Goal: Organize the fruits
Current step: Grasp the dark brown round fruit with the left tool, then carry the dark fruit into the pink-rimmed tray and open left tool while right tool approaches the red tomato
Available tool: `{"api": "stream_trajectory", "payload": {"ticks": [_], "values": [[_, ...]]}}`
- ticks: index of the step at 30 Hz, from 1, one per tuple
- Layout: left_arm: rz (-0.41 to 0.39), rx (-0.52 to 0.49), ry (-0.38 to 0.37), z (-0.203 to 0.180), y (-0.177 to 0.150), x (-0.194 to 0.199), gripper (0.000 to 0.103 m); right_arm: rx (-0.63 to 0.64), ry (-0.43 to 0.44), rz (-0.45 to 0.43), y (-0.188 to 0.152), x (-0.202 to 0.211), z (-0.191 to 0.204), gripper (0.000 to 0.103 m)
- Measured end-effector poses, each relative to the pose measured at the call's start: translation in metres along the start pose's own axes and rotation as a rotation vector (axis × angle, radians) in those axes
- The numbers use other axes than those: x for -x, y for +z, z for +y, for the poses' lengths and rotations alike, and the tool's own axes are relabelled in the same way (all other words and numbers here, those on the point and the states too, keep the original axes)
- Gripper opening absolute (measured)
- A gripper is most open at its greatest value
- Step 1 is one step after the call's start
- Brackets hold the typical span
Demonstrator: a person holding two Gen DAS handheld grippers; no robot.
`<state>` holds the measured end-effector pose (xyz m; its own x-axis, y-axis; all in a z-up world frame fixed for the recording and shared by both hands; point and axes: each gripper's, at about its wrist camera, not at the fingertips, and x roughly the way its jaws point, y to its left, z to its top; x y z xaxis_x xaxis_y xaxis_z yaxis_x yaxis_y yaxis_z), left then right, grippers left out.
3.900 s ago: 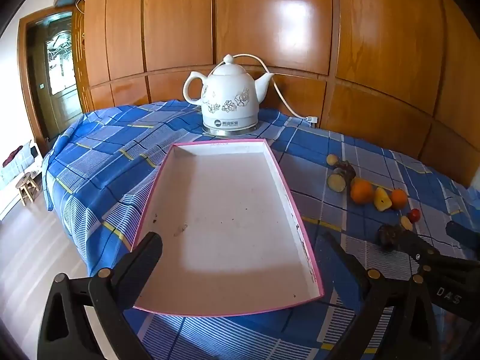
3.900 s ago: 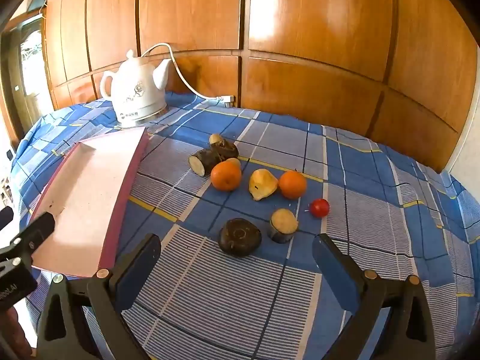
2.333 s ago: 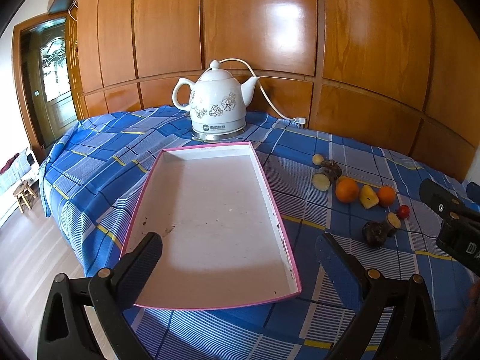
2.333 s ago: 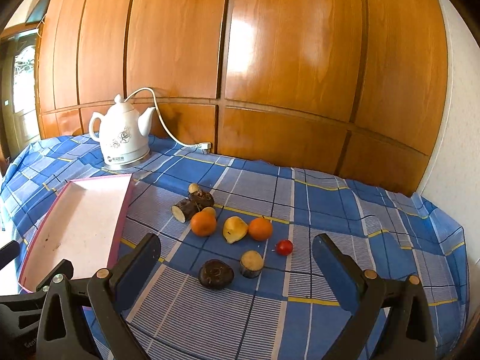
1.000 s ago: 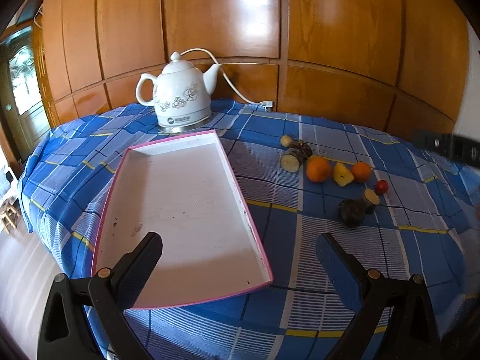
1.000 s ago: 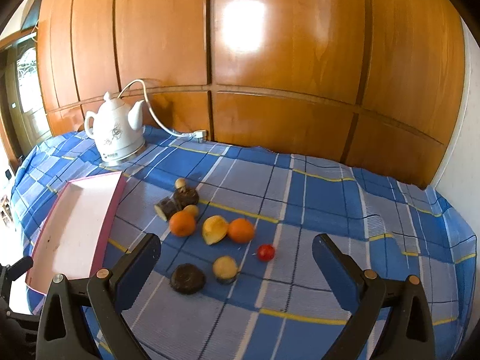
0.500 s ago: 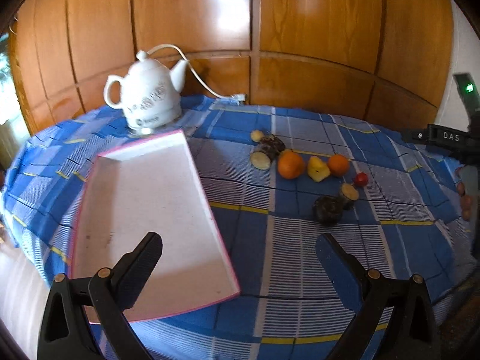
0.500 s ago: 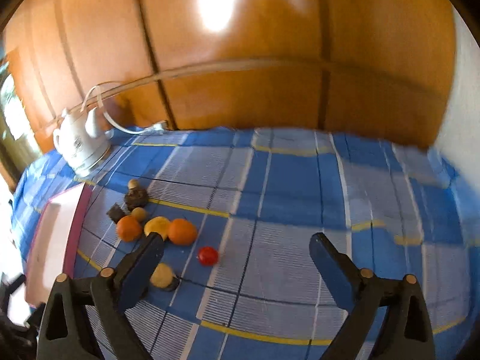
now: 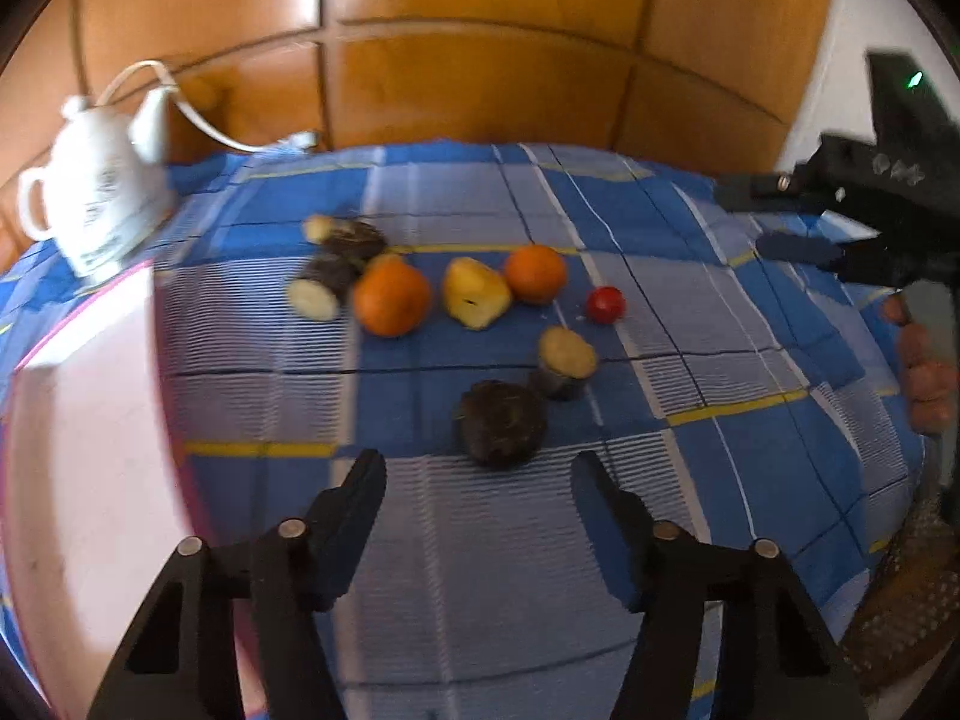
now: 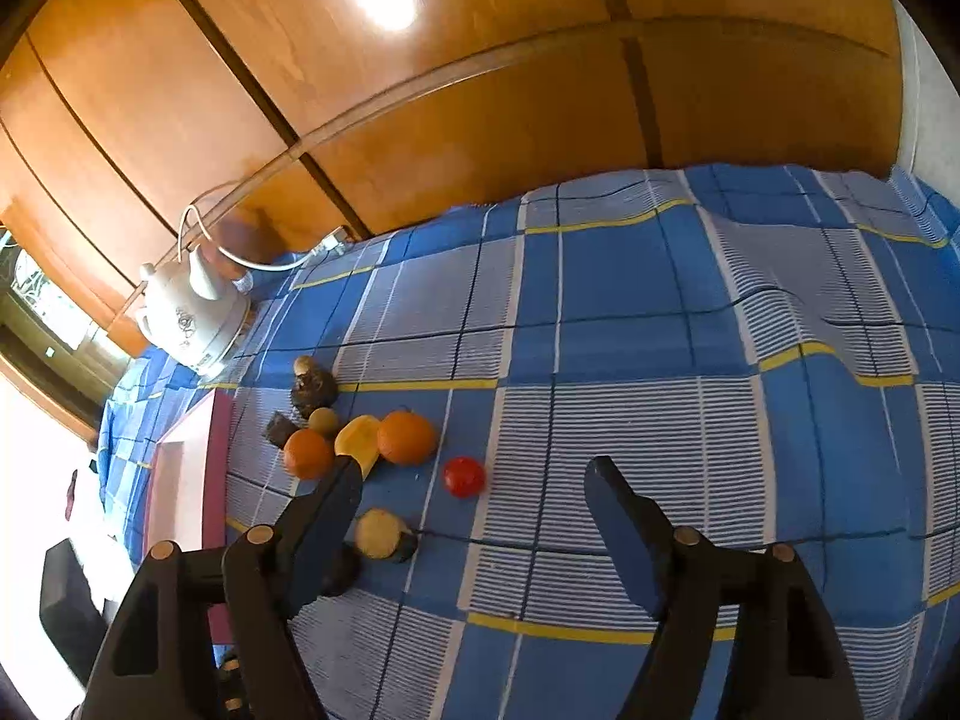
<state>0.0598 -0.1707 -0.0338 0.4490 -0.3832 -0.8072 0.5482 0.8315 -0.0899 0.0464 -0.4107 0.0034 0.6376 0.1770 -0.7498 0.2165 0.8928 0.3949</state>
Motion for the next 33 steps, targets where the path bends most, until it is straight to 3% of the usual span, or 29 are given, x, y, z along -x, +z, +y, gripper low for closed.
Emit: {"api": "stream_trajectory", "payload": {"ticks": [6, 7, 8, 10, 12, 15, 19, 23, 33], "values": [[0.036, -0.032, 0.017, -0.012, 0.013, -0.036, 0.064, 0.009, 0.016, 0.011, 0.0, -0.003, 0.002, 0.076], [0.045, -0.035, 0.018, -0.013, 0.013, -0.043, 0.058, 0.009, 0.014, 0.01, 0.001, -0.003, 0.002, 0.076], [0.059, -0.035, 0.013, -0.012, 0.013, -0.048, 0.045, 0.01, 0.014, 0.013, 0.001, -0.004, 0.002, 0.076], [0.043, -0.029, 0.011, -0.012, 0.008, -0.05, 0.045, 0.014, 0.013, 0.019, 0.0, -0.005, 0.002, 0.073], [0.032, -0.016, -0.005, -0.011, 0.001, -0.045, 0.045, 0.017, 0.005, 0.023, 0.0, -0.006, 0.002, 0.06], [0.007, -0.002, 0.009, -0.009, -0.014, -0.032, 0.045, 0.015, -0.005, 0.044, 0.0, -0.01, 0.0, 0.05], [-0.029, 0.011, 0.064, 0.0, -0.04, -0.014, 0.045, 0.049, 0.021, 0.092, -0.006, -0.019, 0.006, 0.048], [-0.052, 0.004, 0.061, 0.005, -0.055, -0.011, 0.045, 0.125, 0.026, 0.144, -0.017, -0.032, 0.021, 0.047], [-0.11, -0.027, 0.069, 0.004, -0.063, -0.012, 0.045, 0.245, -0.076, 0.236, -0.039, -0.06, 0.037, 0.038]]}}
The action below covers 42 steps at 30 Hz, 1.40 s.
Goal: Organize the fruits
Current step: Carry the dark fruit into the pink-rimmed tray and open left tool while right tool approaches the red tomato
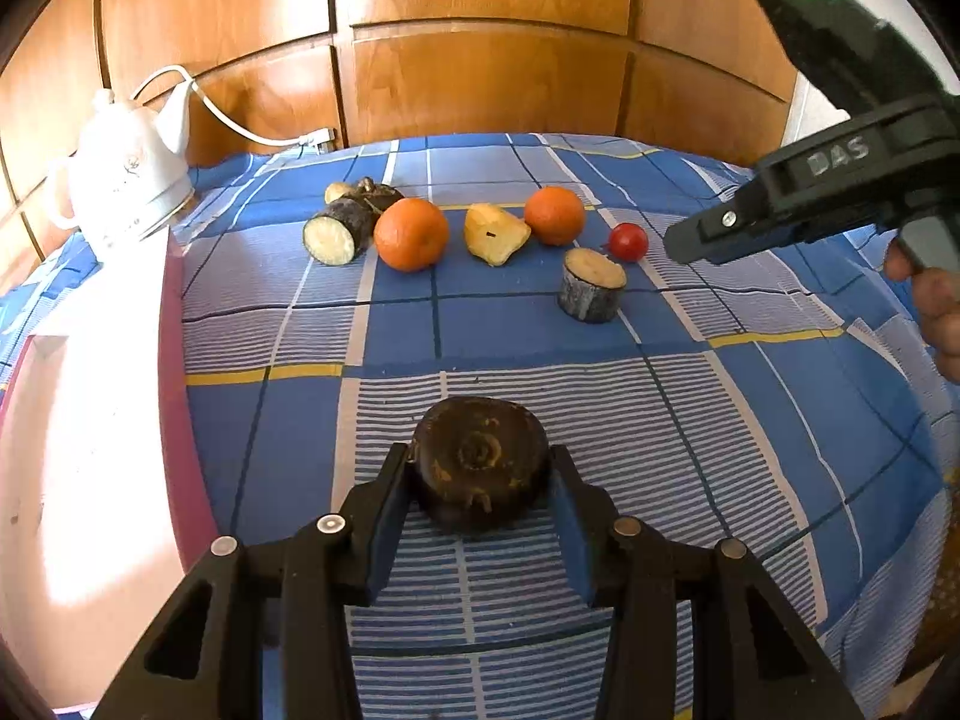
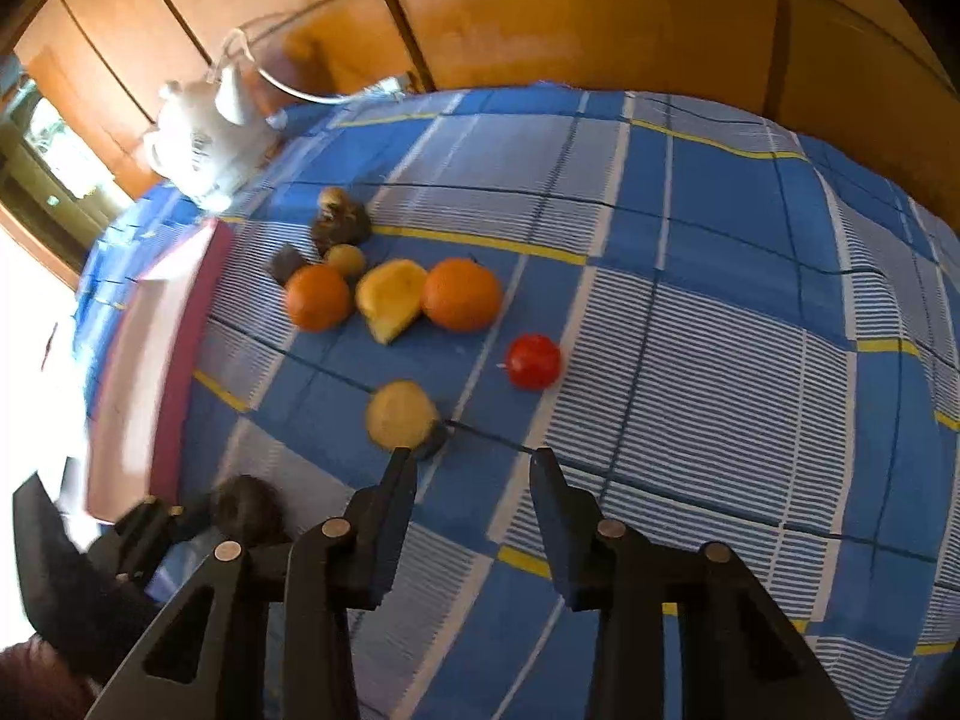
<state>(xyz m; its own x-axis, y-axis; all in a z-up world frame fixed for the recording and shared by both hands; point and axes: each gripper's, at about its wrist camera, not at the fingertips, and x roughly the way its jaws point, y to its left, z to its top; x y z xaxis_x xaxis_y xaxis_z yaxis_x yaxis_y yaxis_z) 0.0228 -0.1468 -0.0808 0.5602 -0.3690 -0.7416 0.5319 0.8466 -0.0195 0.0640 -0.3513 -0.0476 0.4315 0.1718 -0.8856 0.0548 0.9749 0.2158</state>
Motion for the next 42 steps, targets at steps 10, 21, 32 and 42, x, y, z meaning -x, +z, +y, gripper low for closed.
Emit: {"api": "stream_trajectory", "payload": {"ticks": [10, 21, 32, 42], "values": [[-0.021, -0.005, -0.001, 0.0, -0.002, 0.001, 0.045, -0.004, -0.122, -0.03, 0.031, -0.022, -0.005, 0.037], [0.001, 0.054, -0.065, 0.011, 0.006, 0.017, 0.044, 0.068, -0.12, -0.01, 0.035, -0.047, -0.001, 0.025], [-0.074, 0.374, 0.026, 0.117, 0.035, 0.062, 0.044, 0.056, -0.103, 0.004, 0.036, -0.047, -0.001, 0.025], [0.043, 0.523, 0.25, 0.213, 0.025, 0.029, 0.045, 0.063, -0.107, 0.0, 0.036, -0.046, 0.0, 0.025]]}}
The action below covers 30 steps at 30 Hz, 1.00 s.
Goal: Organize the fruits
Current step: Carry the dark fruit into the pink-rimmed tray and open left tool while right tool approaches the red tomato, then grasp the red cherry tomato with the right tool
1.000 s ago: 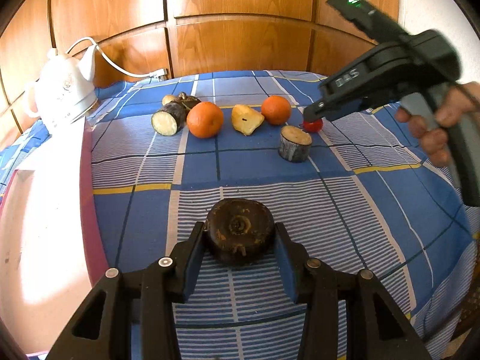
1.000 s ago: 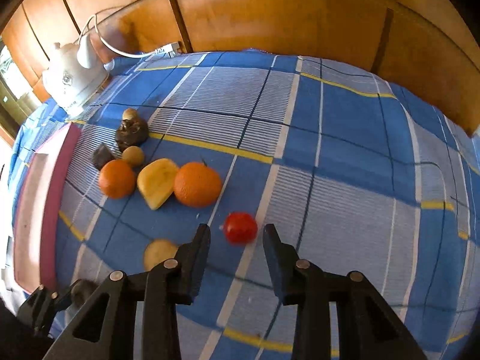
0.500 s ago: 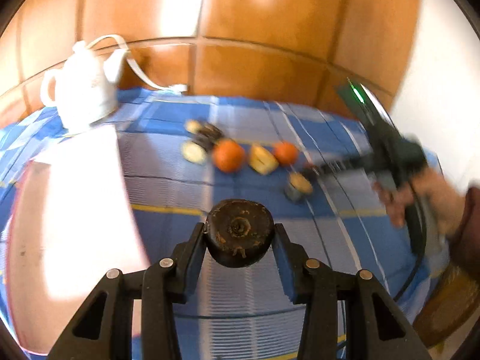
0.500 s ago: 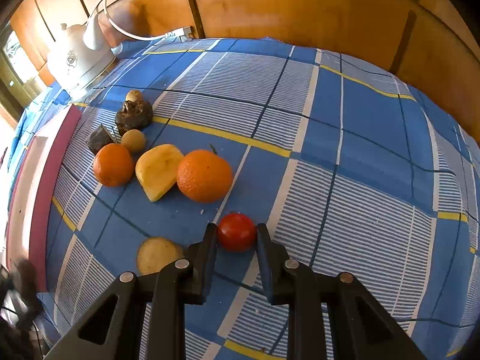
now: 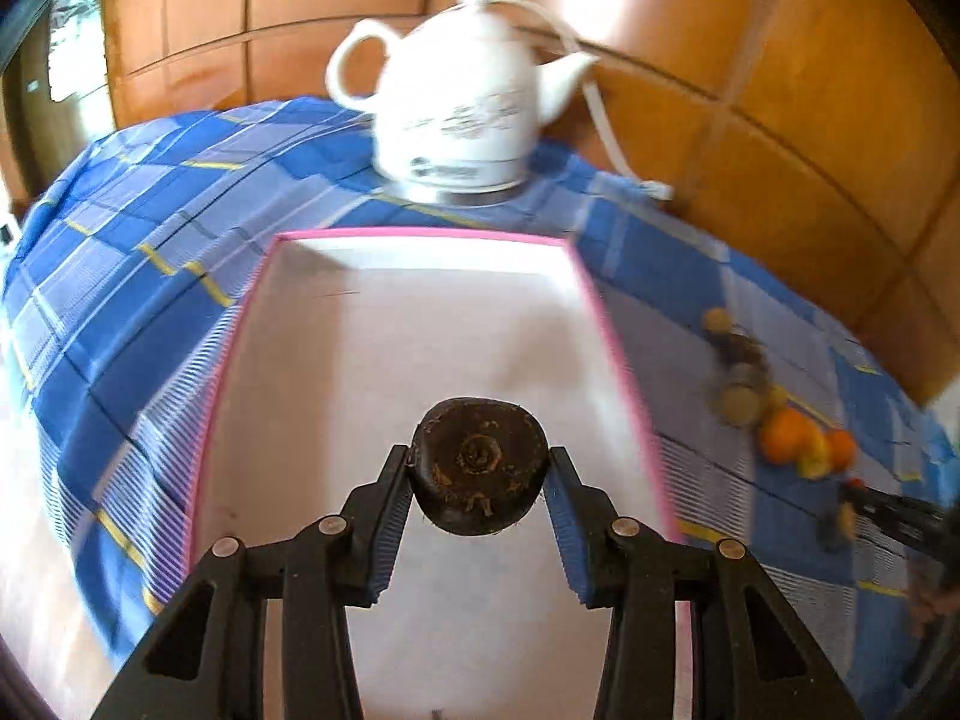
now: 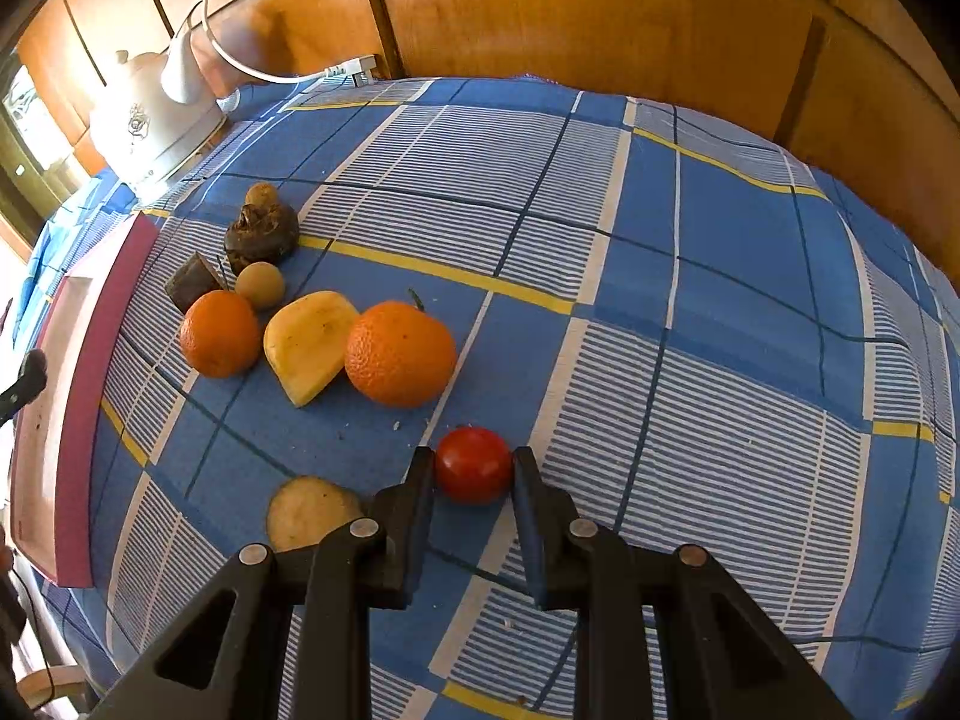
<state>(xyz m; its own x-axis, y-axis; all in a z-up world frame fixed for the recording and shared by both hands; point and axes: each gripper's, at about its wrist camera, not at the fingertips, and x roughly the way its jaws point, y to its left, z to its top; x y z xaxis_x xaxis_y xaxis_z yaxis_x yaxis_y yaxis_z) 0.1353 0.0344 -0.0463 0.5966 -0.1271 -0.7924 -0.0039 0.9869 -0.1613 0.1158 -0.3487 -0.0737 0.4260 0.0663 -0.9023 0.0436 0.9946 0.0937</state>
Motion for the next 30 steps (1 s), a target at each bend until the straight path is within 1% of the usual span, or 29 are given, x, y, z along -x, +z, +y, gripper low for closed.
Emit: {"api": "stream_trajectory", "payload": {"ticks": [3, 5, 7, 9, 12, 15, 17, 23, 26, 30], "values": [[0.008, 0.041, 0.032, 0.012, 0.001, -0.005, 0.046, 0.0, 0.001, -0.001, 0.0, 0.0, 0.0, 0.025], [-0.007, 0.051, 0.049, 0.015, -0.001, -0.001, 0.061, -0.001, 0.001, -0.001, 0.0, 0.0, 0.0, 0.025], [-0.027, 0.05, 0.062, 0.018, -0.003, 0.007, 0.065, -0.001, 0.001, -0.001, 0.0, 0.0, 0.0, 0.025], [-0.044, 0.049, 0.086, 0.016, -0.009, 0.017, 0.067, -0.002, 0.001, -0.002, 0.0, 0.0, -0.001, 0.025], [-0.07, 0.064, 0.1, 0.014, -0.021, 0.033, 0.068, -0.005, -0.004, -0.011, 0.0, 0.003, -0.001, 0.025], [-0.098, 0.07, 0.11, 0.012, -0.032, 0.045, 0.073, -0.015, 0.0, -0.034, 0.001, 0.01, -0.002, 0.025], [-0.111, 0.066, 0.121, 0.009, -0.038, 0.053, 0.079, -0.022, 0.004, -0.047, 0.002, 0.014, -0.003, 0.025], [-0.14, 0.034, 0.144, 0.002, -0.057, 0.069, 0.088, -0.02, 0.013, -0.095, 0.003, 0.027, 0.003, 0.025], [-0.147, 0.033, 0.147, 0.002, -0.064, 0.074, 0.094, -0.005, 0.03, -0.124, 0.003, 0.034, 0.009, 0.025], [-0.153, 0.025, 0.153, 0.001, -0.068, 0.078, 0.097, 0.057, 0.075, -0.163, 0.001, 0.046, 0.025, 0.025]]}}
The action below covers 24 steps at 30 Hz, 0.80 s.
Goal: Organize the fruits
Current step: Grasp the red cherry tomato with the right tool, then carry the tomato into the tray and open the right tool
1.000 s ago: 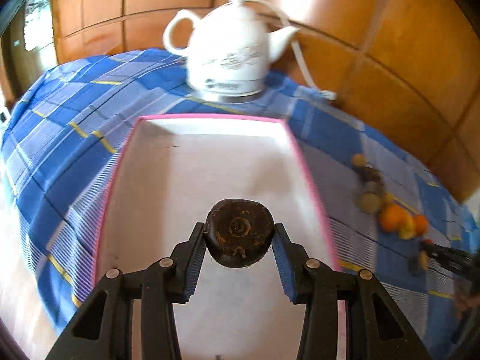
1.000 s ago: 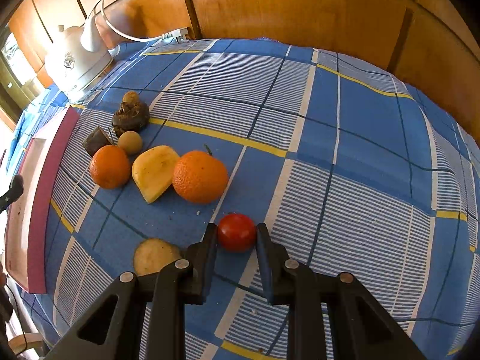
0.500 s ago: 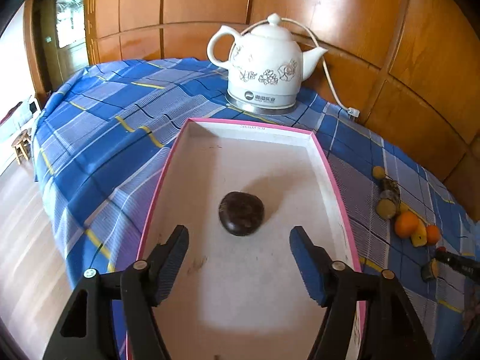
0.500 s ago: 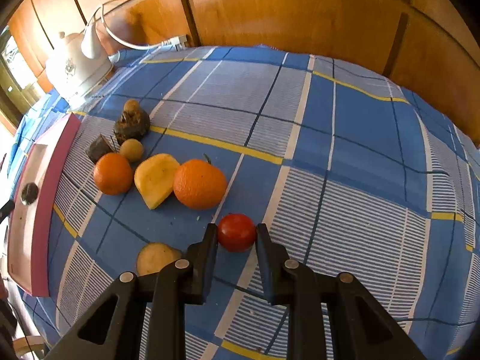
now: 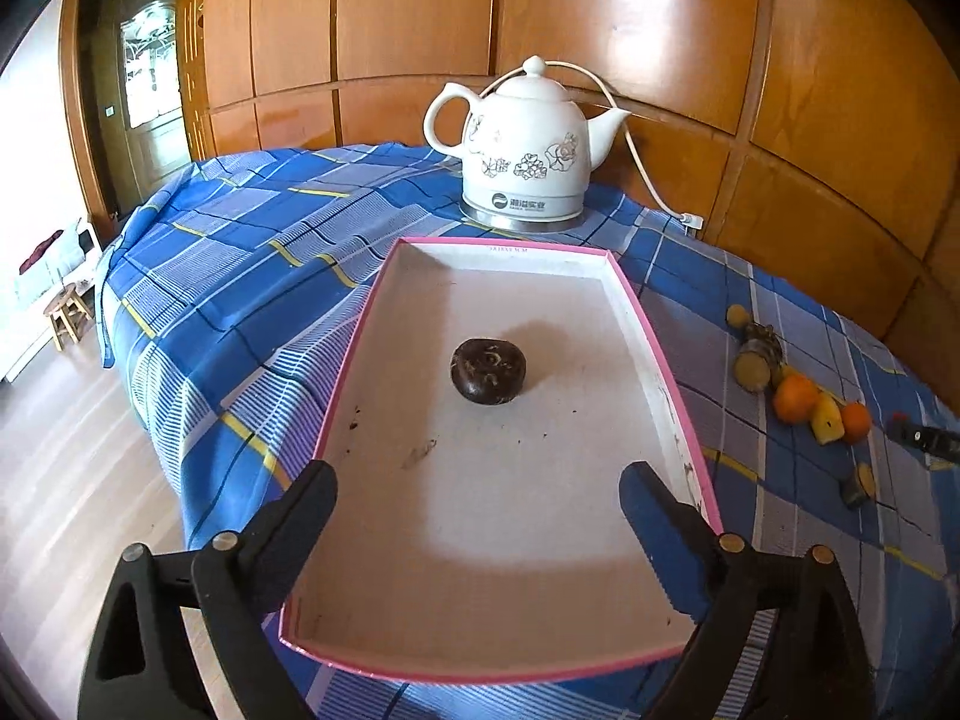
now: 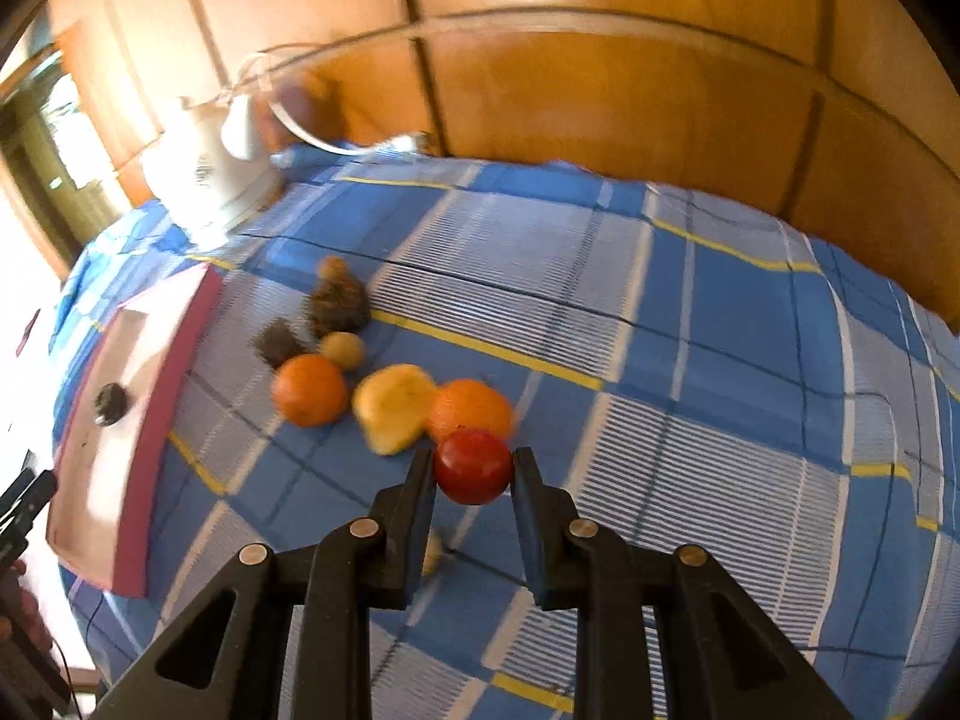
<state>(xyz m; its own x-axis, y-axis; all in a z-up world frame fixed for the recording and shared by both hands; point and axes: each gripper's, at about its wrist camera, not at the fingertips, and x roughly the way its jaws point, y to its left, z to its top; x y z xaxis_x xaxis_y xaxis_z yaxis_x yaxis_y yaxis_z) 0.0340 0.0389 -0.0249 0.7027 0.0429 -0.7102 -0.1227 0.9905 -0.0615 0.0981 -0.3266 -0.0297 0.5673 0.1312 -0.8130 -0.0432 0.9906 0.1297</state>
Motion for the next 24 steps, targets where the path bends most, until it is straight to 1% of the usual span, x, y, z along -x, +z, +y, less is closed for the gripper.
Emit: {"api": "stream_trajectory", "payload": {"ticks": [2, 4, 5, 7, 10, 11, 16, 20, 24], "values": [[-0.009, -0.002, 0.003, 0.001, -0.001, 0.003, 0.101, 0.033, 0.028, -0.008, 0.0, 0.004, 0.011, 0.025], [-0.018, -0.003, 0.002, 0.002, -0.002, 0.005, 0.101, 0.084, 0.064, -0.008, 0.0, 0.008, 0.03, 0.025], [-0.02, -0.005, 0.0, 0.003, -0.003, 0.006, 0.101, 0.089, 0.076, 0.002, -0.001, 0.008, 0.037, 0.025], [-0.018, -0.004, -0.004, 0.004, -0.003, 0.006, 0.102, 0.134, 0.118, 0.017, -0.001, 0.009, 0.059, 0.025], [-0.018, 0.003, -0.008, 0.006, -0.004, 0.007, 0.102, 0.165, 0.17, 0.037, -0.005, 0.008, 0.087, 0.025], [-0.017, 0.004, -0.008, 0.007, -0.005, 0.007, 0.102, 0.175, 0.201, 0.046, -0.004, 0.006, 0.101, 0.025], [-0.025, 0.024, -0.002, 0.016, -0.005, 0.009, 0.102, 0.235, 0.303, 0.065, -0.005, -0.001, 0.16, 0.025], [-0.043, 0.053, 0.019, 0.032, -0.004, 0.012, 0.102, 0.277, 0.35, 0.082, -0.003, -0.013, 0.202, 0.025], [-0.044, 0.096, 0.029, 0.051, -0.004, 0.012, 0.102, 0.274, 0.372, 0.1, 0.003, -0.031, 0.229, 0.027]]}}
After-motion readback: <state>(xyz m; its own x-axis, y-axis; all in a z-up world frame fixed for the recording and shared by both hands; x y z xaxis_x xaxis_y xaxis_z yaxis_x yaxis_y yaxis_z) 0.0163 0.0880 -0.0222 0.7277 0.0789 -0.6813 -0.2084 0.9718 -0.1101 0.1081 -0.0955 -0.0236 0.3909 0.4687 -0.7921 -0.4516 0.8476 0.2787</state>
